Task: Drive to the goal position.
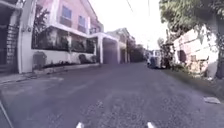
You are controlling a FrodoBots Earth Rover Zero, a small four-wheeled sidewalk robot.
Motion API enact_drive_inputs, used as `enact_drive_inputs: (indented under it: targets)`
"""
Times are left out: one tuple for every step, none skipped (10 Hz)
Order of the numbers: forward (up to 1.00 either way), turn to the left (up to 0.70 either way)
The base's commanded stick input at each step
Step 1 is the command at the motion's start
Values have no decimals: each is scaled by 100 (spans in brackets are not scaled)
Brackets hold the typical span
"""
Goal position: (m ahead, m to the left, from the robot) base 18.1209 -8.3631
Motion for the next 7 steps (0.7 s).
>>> enact_drive_inputs:
  targets:
    - [70,-28]
    - [70,-28]
    - [70,-28]
    - [70,-28]
    - [70,-28]
    - [70,-28]
    - [70,-3]
